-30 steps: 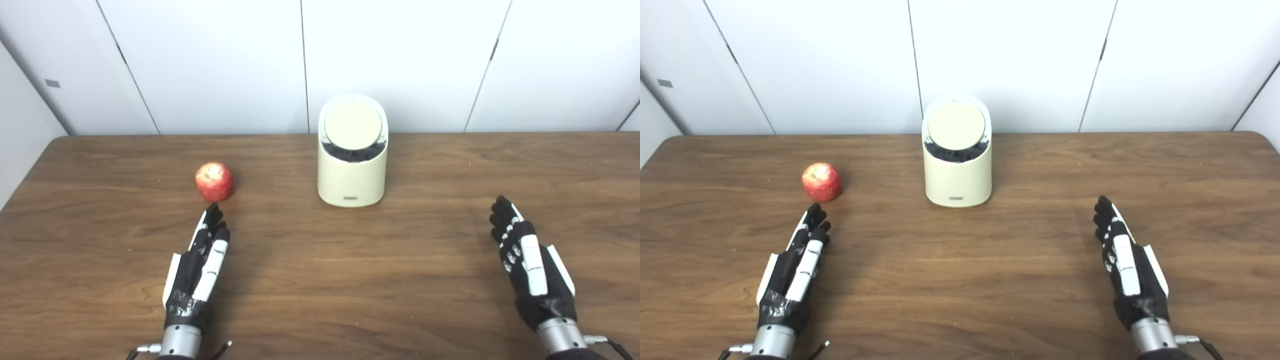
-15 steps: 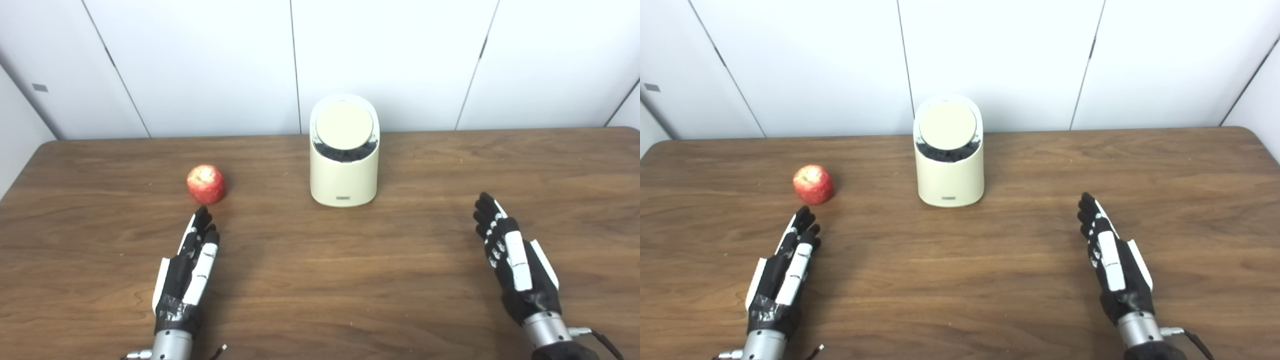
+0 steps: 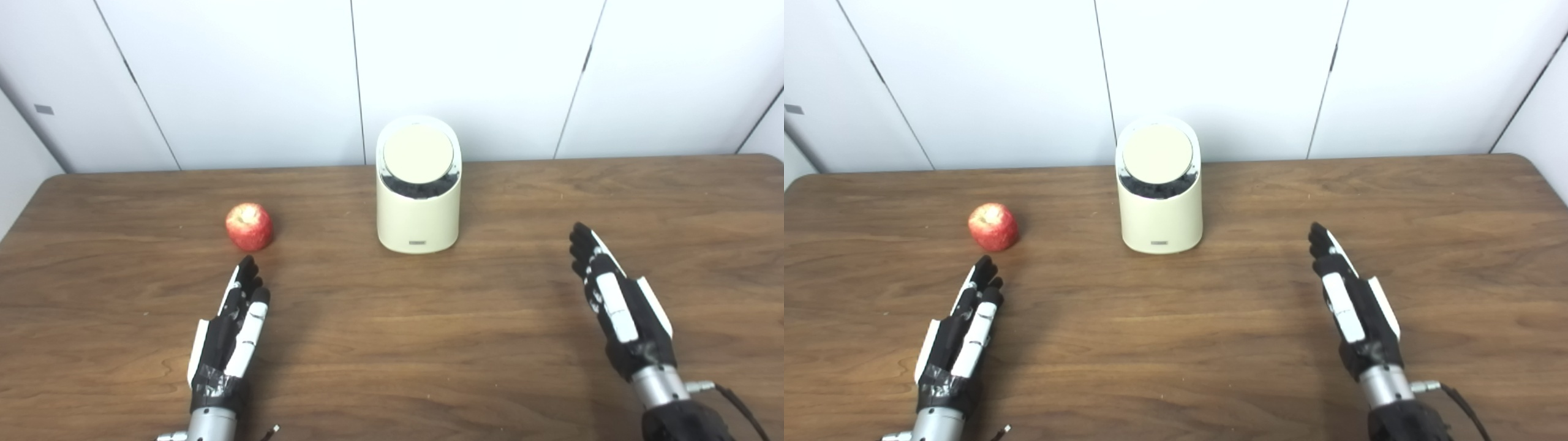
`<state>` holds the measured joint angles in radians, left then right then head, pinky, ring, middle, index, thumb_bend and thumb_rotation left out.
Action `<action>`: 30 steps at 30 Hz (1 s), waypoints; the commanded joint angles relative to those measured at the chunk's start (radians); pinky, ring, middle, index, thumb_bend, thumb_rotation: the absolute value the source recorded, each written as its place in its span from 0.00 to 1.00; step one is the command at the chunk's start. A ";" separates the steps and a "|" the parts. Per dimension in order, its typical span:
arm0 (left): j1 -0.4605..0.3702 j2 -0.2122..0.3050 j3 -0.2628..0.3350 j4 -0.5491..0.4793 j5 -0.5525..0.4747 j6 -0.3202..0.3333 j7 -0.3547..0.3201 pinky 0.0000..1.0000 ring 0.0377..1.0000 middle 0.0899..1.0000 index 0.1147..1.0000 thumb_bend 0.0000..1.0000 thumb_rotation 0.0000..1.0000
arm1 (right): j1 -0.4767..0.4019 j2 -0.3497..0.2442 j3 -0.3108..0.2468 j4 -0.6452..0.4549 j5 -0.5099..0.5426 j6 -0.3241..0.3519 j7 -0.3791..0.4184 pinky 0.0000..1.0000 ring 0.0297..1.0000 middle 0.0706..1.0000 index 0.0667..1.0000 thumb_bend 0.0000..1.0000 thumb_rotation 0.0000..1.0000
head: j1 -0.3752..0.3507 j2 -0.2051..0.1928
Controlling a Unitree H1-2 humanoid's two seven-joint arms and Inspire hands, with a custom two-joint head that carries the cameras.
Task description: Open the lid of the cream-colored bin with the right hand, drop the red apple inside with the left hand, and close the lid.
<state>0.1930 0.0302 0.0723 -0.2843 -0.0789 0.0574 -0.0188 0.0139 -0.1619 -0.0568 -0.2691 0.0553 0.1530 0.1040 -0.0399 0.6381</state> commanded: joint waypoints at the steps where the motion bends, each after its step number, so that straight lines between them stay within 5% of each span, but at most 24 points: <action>1: 0.009 0.007 -0.005 -0.010 0.001 -0.033 -0.008 1.00 1.00 1.00 1.00 0.48 0.64 | -0.058 -0.015 0.005 -0.032 -0.018 0.011 -0.003 0.99 1.00 0.97 0.94 0.69 0.88 | -0.001 0.000; 8: 0.011 0.015 -0.002 0.012 -0.011 -0.055 -0.018 1.00 1.00 1.00 1.00 0.45 0.63 | -0.199 -0.049 0.046 -0.055 -0.062 0.100 0.019 0.96 0.98 0.98 0.94 0.62 0.75 | -0.012 -0.037; 19: 0.016 0.007 -0.001 0.001 -0.008 -0.048 -0.019 1.00 1.00 1.00 1.00 0.43 0.62 | -0.483 -0.083 0.148 -0.014 -0.295 0.303 0.023 0.83 0.89 0.92 0.91 0.70 0.71 | -0.018 -0.041; 30: 0.020 0.005 -0.001 0.012 -0.007 -0.068 -0.021 1.00 1.00 1.00 1.00 0.42 0.63 | -0.670 -0.091 0.273 0.180 -0.489 0.269 0.037 0.83 0.91 0.93 0.92 0.78 0.72 | -0.023 -0.059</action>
<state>0.1961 0.0314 0.0742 -0.2647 -0.0815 0.0200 -0.0363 -0.5837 -0.2436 0.2169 -0.0789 -0.4143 0.4620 0.1500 -0.0629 0.5783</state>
